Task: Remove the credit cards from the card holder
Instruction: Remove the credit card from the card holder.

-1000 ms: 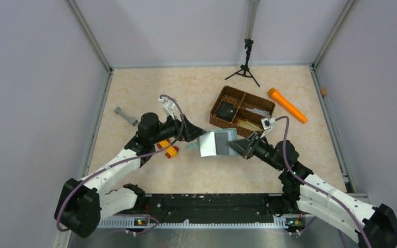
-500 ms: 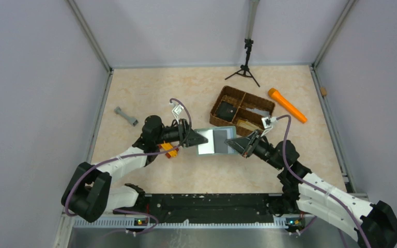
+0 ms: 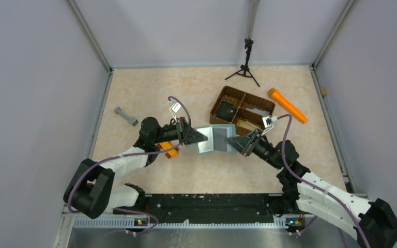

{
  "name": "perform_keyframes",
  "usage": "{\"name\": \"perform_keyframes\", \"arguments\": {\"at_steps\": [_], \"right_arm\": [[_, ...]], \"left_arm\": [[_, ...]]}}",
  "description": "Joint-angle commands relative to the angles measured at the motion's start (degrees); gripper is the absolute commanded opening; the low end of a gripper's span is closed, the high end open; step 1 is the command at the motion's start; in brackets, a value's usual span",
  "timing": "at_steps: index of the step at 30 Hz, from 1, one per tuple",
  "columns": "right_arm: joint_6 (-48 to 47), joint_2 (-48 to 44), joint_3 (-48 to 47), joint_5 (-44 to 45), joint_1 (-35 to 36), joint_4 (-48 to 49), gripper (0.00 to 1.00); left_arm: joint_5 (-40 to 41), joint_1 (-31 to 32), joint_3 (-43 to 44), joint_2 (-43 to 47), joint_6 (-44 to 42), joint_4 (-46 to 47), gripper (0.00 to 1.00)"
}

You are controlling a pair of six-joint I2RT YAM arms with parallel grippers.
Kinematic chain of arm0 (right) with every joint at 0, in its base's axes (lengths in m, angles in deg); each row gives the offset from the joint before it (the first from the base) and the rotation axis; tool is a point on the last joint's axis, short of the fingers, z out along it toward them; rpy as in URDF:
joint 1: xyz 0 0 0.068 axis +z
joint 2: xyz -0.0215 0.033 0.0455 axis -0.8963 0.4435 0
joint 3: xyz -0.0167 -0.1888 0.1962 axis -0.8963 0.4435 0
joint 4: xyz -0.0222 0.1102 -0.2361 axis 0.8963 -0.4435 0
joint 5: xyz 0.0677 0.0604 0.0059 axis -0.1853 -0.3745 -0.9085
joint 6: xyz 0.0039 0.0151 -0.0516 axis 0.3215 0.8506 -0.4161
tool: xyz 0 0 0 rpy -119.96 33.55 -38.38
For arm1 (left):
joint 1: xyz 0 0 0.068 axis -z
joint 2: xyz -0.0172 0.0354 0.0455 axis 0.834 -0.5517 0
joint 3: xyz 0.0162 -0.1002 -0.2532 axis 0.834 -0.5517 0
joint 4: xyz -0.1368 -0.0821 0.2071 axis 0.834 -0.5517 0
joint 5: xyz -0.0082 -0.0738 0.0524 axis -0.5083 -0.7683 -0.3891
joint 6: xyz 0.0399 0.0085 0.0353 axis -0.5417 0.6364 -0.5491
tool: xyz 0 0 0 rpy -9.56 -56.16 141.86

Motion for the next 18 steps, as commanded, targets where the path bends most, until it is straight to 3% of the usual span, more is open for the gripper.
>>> {"name": "perform_keyframes", "arguments": {"at_steps": [1,9,12,15,18], "right_arm": [[0.50,0.14,-0.82,0.10,0.11,3.03,0.07],[-0.40,-2.78,0.31,-0.11,0.10,2.85,0.27],[-1.08,-4.28,0.37,0.18,0.10,0.84,0.27],[-1.40,-5.18,0.47,0.97,0.08,-1.06,0.20],[-2.49,-4.41,-0.87,1.85,0.03,-4.94,0.20]], "left_arm": [[-1.98,-0.85,-0.30,-1.28,5.19,10.29,0.00],[-1.56,-1.73,0.00,-3.26,4.07,7.49,0.00],[-1.84,-1.88,-0.07,-3.96,4.55,8.35,0.00],[-2.28,-1.89,-0.18,-4.53,6.05,10.56,0.00],[-2.86,-1.90,-0.27,-5.22,8.25,13.57,0.00]]}}
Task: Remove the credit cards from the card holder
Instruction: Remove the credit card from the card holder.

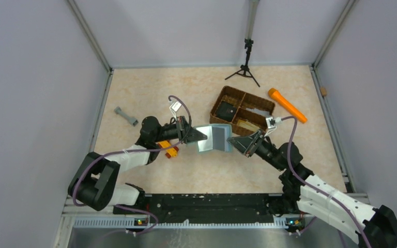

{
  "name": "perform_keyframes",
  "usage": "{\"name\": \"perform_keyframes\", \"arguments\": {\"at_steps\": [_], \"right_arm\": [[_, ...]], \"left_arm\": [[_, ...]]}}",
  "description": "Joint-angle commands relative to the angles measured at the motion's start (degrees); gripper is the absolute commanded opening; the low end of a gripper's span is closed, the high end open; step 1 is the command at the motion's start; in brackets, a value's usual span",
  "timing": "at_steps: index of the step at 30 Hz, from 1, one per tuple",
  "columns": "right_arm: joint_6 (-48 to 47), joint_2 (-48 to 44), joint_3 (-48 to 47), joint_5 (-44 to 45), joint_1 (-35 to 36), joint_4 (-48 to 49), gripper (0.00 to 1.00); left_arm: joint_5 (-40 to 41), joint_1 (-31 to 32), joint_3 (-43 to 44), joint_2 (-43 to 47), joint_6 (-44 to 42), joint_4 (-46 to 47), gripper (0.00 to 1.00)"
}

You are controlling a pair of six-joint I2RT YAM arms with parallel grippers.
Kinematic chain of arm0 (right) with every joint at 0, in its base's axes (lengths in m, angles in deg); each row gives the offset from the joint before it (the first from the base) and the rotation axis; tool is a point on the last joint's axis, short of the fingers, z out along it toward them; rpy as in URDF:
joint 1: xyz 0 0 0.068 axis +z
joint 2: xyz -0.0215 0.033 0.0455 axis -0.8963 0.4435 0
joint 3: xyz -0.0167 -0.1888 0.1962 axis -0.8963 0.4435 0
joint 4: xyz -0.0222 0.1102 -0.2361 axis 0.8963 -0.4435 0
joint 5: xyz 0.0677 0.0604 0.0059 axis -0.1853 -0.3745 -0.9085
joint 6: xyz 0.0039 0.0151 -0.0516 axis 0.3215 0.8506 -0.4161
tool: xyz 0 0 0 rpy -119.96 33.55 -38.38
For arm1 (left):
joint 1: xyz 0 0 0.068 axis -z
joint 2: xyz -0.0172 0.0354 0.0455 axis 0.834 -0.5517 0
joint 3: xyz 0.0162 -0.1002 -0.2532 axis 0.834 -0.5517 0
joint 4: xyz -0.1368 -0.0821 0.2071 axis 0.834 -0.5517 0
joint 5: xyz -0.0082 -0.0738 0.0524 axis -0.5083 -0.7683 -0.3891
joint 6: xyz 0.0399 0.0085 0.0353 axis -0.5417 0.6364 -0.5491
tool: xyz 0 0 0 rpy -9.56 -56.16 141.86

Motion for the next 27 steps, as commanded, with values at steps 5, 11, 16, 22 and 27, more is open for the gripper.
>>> {"name": "perform_keyframes", "arguments": {"at_steps": [5,11,16,22,27], "right_arm": [[-2.75,2.45,-1.53,-0.54,0.01,-2.40,0.28],[-1.84,2.62,-0.38,-2.25,0.07,1.60,0.18],[-2.44,-0.41,0.24,-1.24,0.04,0.30,0.36],[-2.30,-2.25,0.99,0.70,0.01,-0.83,0.17],[-2.86,-0.35,-0.03,0.30,0.02,-1.95,0.16]], "left_arm": [[-1.56,-0.30,-0.07,-1.33,4.79,11.17,0.00],[-1.61,-0.43,-0.46,-2.24,4.47,11.51,0.00],[-1.66,-0.69,-0.64,-3.29,4.04,11.15,0.00],[-2.13,-0.87,-0.51,-3.75,4.70,12.22,0.00],[-2.74,-0.92,-0.54,-3.87,6.57,14.34,0.00]]}}
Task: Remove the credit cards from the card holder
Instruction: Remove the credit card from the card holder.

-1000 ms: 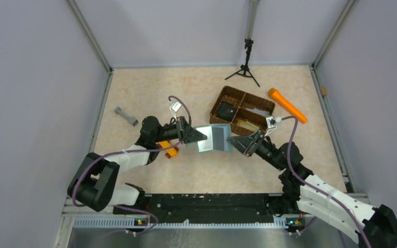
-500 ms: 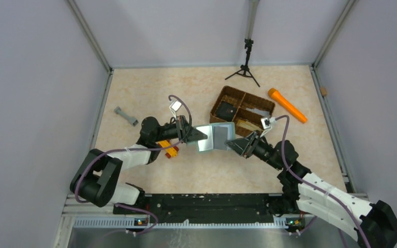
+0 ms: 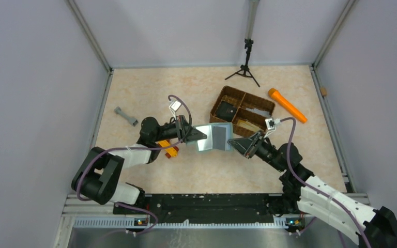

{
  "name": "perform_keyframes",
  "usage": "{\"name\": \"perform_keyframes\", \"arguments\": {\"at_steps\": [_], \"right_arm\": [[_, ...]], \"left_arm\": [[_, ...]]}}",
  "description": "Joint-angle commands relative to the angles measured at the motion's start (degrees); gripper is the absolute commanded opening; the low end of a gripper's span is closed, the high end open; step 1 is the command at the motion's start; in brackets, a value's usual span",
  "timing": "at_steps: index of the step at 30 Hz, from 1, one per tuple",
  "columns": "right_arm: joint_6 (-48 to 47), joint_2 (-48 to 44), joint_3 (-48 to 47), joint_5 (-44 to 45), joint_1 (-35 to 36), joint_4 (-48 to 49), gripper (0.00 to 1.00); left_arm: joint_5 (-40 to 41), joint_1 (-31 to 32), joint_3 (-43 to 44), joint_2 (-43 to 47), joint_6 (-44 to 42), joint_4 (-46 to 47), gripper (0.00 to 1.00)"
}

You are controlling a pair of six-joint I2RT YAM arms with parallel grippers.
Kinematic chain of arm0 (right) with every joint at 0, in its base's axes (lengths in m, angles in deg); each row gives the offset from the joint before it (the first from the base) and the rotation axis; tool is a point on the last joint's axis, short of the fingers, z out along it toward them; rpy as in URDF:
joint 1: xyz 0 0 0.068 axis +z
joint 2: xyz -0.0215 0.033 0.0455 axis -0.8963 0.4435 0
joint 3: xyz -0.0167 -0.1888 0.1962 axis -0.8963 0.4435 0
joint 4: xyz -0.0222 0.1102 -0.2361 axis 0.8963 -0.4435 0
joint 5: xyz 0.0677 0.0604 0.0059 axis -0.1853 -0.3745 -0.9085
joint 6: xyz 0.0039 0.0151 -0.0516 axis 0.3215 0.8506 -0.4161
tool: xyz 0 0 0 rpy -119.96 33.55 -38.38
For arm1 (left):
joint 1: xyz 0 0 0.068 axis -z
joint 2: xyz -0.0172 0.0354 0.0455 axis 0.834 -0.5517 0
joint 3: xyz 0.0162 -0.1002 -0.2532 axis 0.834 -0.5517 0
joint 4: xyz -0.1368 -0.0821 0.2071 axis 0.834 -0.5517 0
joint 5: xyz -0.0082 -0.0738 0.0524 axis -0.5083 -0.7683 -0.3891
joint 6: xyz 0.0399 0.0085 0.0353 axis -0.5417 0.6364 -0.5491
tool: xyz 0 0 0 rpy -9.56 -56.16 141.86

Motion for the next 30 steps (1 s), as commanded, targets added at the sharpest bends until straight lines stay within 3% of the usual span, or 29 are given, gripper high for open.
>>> {"name": "perform_keyframes", "arguments": {"at_steps": [1,4,8,9,15,25,28,30], "right_arm": [[-1.15,1.58,-0.80,-0.34,0.01,1.04,0.21],[-1.05,3.05,-0.95,-0.97,0.01,1.91,0.25],[-0.96,3.35,-1.14,-1.31,0.01,2.25,0.06],[-0.95,3.20,-1.11,-1.31,0.01,2.34,0.05],[-0.87,0.55,0.03,-1.24,0.01,2.98,0.27],[-0.81,0.07,0.31,-0.88,0.01,1.80,0.09],[-1.01,0.62,0.01,-0.96,0.01,1.34,0.22],[-0.96,0.61,0.09,-0.96,0.01,1.42,0.24]], "left_arm": [[-1.10,-0.32,-0.12,-0.05,1.93,6.50,0.00],[-1.05,-0.32,-0.17,-0.02,2.06,6.67,0.00],[-1.16,-0.40,-0.19,-0.46,2.06,6.87,0.00],[-1.16,-0.41,-0.20,-0.57,2.06,6.93,0.00],[-1.28,-0.80,-0.38,-1.74,1.97,7.22,0.00],[-1.80,-0.94,-0.41,-3.17,5.26,11.60,0.00],[-1.93,-0.94,-0.55,-3.34,5.99,12.74,0.00],[-1.93,-0.94,-0.56,-3.27,6.06,12.87,0.00]]}}
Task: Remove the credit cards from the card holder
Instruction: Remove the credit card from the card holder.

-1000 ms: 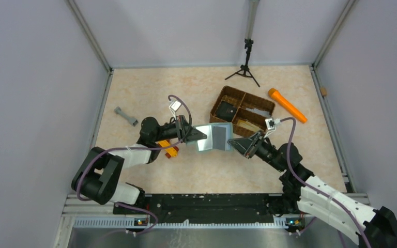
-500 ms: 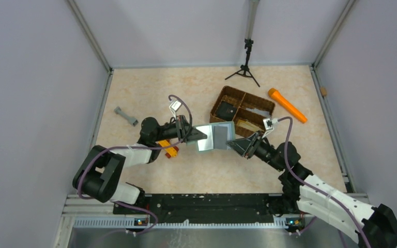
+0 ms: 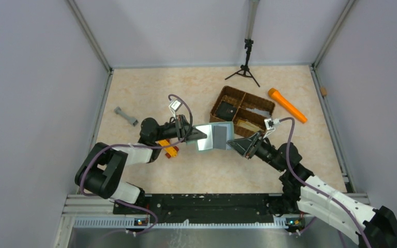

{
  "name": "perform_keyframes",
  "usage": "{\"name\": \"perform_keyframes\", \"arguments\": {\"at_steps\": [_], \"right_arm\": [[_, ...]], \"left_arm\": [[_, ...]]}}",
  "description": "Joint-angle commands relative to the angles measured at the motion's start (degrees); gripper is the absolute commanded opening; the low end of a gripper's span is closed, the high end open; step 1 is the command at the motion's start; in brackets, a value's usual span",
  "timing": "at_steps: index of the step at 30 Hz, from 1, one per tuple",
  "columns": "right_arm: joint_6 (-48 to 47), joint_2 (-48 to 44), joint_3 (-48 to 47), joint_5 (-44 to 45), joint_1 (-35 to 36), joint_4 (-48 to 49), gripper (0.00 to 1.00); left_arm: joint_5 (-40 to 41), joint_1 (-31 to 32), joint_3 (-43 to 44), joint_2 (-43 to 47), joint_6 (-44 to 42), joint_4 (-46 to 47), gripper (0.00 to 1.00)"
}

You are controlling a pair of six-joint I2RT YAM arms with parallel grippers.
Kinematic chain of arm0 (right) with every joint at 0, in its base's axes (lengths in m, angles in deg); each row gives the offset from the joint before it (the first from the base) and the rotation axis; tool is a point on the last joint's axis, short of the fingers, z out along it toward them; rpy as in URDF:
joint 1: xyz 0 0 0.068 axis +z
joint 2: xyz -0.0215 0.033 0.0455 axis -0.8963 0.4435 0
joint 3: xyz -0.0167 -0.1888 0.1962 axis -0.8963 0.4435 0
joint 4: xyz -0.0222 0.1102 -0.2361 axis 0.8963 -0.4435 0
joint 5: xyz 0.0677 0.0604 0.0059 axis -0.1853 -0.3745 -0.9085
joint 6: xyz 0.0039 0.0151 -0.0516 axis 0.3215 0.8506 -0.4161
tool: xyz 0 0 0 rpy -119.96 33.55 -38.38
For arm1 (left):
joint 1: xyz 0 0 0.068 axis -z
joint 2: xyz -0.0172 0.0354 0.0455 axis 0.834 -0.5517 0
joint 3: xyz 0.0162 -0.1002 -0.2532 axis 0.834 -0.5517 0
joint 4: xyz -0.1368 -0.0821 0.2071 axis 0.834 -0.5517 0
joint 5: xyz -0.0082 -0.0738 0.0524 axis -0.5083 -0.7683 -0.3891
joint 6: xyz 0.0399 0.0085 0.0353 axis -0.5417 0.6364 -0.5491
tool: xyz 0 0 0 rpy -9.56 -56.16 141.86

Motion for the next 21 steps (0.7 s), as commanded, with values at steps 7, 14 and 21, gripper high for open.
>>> {"name": "perform_keyframes", "arguments": {"at_steps": [7,14,21], "right_arm": [[-0.54,0.20,0.19,-0.15,0.01,1.53,0.11],[-0.85,-0.42,-0.09,-0.53,0.02,1.41,0.00],[-2.03,5.55,-3.78,-9.01,0.10,6.58,0.00]], "left_arm": [[-0.89,-0.40,-0.51,-0.07,1.30,6.14,0.00],[-0.85,-0.39,-0.46,-0.68,0.22,5.36,0.00],[6.64,3.56,3.13,1.72,-15.04,-19.07,0.00]]}}
